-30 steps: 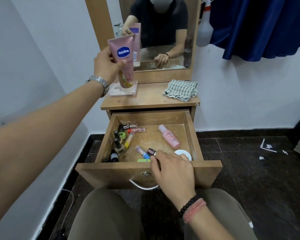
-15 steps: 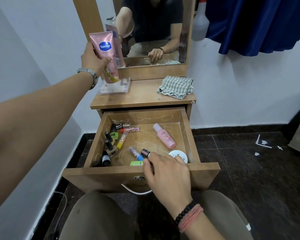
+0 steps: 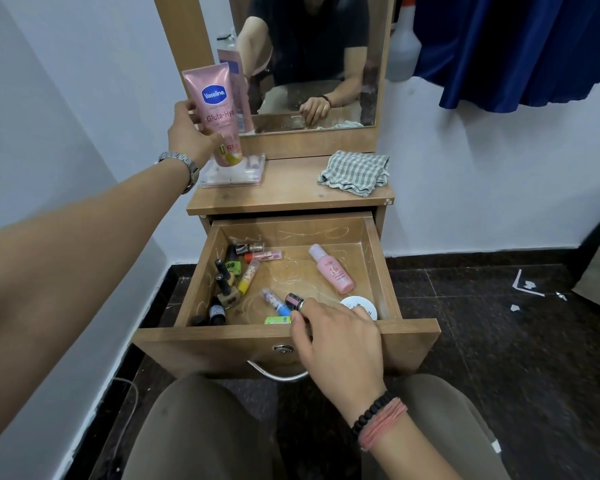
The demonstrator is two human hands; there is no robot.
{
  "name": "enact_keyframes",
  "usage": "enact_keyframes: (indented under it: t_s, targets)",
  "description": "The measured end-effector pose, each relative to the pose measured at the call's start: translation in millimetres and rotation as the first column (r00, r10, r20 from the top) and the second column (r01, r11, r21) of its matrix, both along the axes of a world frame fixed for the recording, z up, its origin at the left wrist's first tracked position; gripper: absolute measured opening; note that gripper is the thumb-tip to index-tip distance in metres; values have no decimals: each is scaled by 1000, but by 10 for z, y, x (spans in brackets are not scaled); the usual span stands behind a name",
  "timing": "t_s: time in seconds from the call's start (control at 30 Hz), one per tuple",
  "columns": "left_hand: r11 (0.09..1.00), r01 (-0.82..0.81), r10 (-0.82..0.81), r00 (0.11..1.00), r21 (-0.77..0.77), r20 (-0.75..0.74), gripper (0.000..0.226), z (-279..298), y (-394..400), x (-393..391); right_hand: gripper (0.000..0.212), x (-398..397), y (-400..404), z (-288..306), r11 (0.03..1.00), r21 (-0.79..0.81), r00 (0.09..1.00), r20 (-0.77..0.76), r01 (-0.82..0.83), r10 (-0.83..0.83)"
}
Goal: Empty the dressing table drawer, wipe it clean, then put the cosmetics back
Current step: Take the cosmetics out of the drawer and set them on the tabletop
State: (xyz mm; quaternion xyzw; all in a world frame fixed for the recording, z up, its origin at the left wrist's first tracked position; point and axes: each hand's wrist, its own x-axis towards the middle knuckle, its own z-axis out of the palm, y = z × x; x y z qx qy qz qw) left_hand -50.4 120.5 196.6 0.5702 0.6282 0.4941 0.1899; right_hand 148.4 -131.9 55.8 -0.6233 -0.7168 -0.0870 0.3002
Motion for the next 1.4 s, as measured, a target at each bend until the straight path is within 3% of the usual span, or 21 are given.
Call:
enact_keyframes:
  t_s: [0.17,0.3,0.43,0.5,0.6,0.7,0.9,1.0,1.13,1.27,1.4]
  targets:
    - [999,-30,30,1000,-17,8,70,-45,-147,-88,30,9,6,-8,1000,26,1000,-9,-3,3]
    - [996,-84,83,996,43,32,60,-171,-438,-152,30,9,4,-26,999,37,1000,-4,0,1]
    - [996,38,-38,999,81,1,33,-333,-886,-23,31,12,5,-35,999,36,1000,-10,-8,8]
    - [985,169,-165,982,35,-91,22,-465,-1158,78,30,10,-7,-33,999,33,1000,-9,-7,7]
    - [916,393,-393,853,-72,-342,18,-705,-1527,231,29,2,-23,-40,1000,27,1000,-4,-10,11]
    - [832,518,-544,691,-198,-476,17,-905,-1681,394,30,1,-37,-40,999,31,1000,-3,-9,9]
    - [825,462,-565,645,-326,-515,26,-1148,-1513,768,30,-15,-66,-33,1000,31,1000,-8,8,-8]
    - [828,424,-559,573,-367,-599,34,-1227,-1334,944,30,-9,-60,-46,1000,11,1000,-10,3,-3]
    - [805,435,-575,398,-405,-715,48,-1274,-1151,1167,30,10,-49,-77,1000,1,1000,-13,-18,18]
    - [761,374,-615,156,-530,-773,64,-1335,-1039,1269,29,27,-41,-78,1000,26,1000,-1,-18,18]
    - [765,353,-580,16,-538,-814,55,-1371,-1044,1296,29,29,-22,-83,1000,5,1000,6,-24,24]
